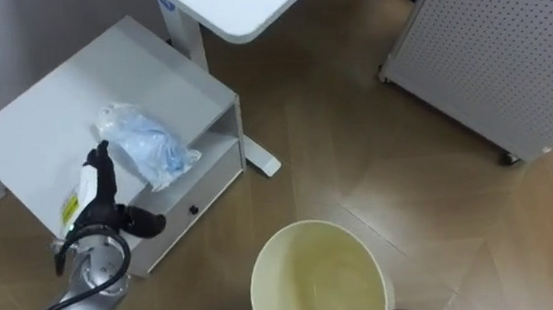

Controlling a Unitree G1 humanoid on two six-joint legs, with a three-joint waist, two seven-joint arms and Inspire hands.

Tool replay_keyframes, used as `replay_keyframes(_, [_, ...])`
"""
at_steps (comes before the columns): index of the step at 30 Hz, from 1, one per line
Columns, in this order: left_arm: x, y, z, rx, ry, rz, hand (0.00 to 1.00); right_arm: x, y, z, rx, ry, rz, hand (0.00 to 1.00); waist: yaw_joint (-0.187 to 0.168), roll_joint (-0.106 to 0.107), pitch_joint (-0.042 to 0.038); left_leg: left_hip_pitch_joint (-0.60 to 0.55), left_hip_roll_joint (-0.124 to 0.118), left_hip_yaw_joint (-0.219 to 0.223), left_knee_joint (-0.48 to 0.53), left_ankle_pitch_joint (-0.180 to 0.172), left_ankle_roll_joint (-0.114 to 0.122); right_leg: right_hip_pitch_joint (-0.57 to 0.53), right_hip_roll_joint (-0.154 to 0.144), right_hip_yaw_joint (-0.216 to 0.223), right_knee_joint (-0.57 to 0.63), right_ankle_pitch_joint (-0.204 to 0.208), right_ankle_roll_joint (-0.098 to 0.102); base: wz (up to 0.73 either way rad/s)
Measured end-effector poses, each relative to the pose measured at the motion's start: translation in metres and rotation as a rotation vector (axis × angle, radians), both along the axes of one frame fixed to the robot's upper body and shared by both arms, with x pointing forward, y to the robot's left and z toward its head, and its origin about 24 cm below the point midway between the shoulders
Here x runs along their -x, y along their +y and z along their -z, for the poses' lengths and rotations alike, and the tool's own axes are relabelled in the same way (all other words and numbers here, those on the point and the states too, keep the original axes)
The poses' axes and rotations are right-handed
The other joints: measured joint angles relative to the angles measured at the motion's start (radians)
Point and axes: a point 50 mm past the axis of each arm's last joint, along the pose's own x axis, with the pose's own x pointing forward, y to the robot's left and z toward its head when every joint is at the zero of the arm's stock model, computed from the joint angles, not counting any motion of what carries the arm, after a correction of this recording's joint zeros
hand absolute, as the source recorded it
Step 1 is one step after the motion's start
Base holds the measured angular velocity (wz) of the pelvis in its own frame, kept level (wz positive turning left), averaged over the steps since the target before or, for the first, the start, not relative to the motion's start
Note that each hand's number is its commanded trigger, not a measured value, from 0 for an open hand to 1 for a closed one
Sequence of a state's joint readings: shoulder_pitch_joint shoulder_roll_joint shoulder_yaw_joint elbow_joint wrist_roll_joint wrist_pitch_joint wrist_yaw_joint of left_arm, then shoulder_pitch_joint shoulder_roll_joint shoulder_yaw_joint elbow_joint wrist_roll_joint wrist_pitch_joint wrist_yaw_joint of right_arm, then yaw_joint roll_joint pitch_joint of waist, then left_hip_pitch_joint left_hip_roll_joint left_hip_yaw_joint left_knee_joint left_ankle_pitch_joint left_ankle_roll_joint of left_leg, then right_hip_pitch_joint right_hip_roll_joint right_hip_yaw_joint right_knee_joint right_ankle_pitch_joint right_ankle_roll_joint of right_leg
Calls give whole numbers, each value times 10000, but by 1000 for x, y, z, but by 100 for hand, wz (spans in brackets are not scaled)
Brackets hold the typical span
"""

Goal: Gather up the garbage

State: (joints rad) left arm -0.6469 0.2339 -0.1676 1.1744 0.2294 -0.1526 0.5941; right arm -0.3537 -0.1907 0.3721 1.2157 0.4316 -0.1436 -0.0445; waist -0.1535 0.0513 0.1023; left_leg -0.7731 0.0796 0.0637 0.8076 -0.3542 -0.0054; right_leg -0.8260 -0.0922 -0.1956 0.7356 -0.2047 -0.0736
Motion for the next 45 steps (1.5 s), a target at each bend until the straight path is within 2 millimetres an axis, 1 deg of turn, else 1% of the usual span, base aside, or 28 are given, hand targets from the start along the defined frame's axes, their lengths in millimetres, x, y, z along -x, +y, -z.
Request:
replay_keyframes(3, [-5, -1, -9, -896, -272, 306, 0, 1, 0, 0, -199, -55, 163, 100, -166, -5, 5, -291, 42, -104, 361, -88, -67, -221, 1, -74, 310, -114, -81, 5])
replay_keyframes(5, [-6, -3, -10, -1321, -281, 557, 0, 3, 1, 2, -293, 32, 204, 100, -186, -3, 7, -363, 162, -117, 581, -195, -102, -231, 69, -131, 421, -166, -131, 0])
replay_keyframes(8, [-7, -4, -10, -1631, -208, 674, 0, 4, 3, 2, -374, 43, 154, 100, -378, 2, 10, -437, 206, -128, 718, -241, -89, -270, 51, -176, 549, -211, -145, 1])
replay_keyframes(9, [-7, -5, -10, -1743, -161, 680, 0, 3, 3, 2, -382, 36, 147, 100, -398, 3, 10, -482, 294, -102, 800, -267, -87, -308, 51, -178, 611, -222, -161, 0])
replay_keyframes(19, [-3, -2, -4, -2399, 268, 710, 0, -1, 7, -1, -537, -208, 7, 100, -477, -3, 14, -710, 334, -99, 1000, -293, -86, -528, 41, -193, 777, -234, -182, 0])
replay_keyframes(25, [-5, 2, -8, -2727, 294, 704, 0, -1, 4, -2, -710, -284, 328, 100, -678, -10, 22, -1255, 438, -67, 1222, -341, -85, -1008, 75, -247, 886, -240, -202, -1])
replay_keyframes(26, [-5, 3, -8, -2754, 297, 686, 0, -1, 4, -2, -737, -290, 359, 100, -740, -11, 22, -1413, 476, -74, 1308, -369, -82, -1124, 82, -289, 927, -254, -222, 0])
replay_keyframes(29, [-4, 10, -8, -2875, 498, 596, 0, -5, 4, -6, -814, -495, 270, 100, -875, -13, 23, -1782, 483, -73, 1477, -409, -82, -1478, 79, -286, 1068, -270, -237, -3])
replay_keyframes(32, [-3, 14, -6, -2923, 765, 563, 0, -6, 1, -8, -826, -574, 224, 100, -877, -13, 24, -1991, 479, -69, 1660, -492, -63, -1698, 65, -284, 1250, -340, -239, -2])
replay_keyframes(34, [-2, 16, -5, -3038, 861, 563, 0, -6, 0, -9, -877, -601, 270, 100, -881, -14, 23, -2061, 476, -68, 1694, -503, -59, -1786, 43, -237, 1346, -385, -219, 3])
replay_keyframes(38, [-2, 22, -7, -3429, 951, 572, 0, -7, -2, -9, -1016, -631, 424, 100, -860, -12, 24, -2207, 470, -66, 1779, -519, -72, -1944, 54, -241, 1431, -403, -248, 0])
replay_keyframes(42, [-3, 31, -14, -4053, 985, 519, 0, -9, -2, -12, -1053, -763, 399, 100, -861, -13, 24, -2392, 490, -89, 1927, -551, -97, -2118, 60, -262, 1570, -440, -290, 0])
replay_keyframes(45, [-5, 33, -16, -4306, 1034, 497, 0, -9, -1, -13, -1053, -792, 408, 100, -862, -13, 23, -2440, 491, -101, 1978, -555, -98, -2151, 51, -268, 1620, -446, -300, 0])
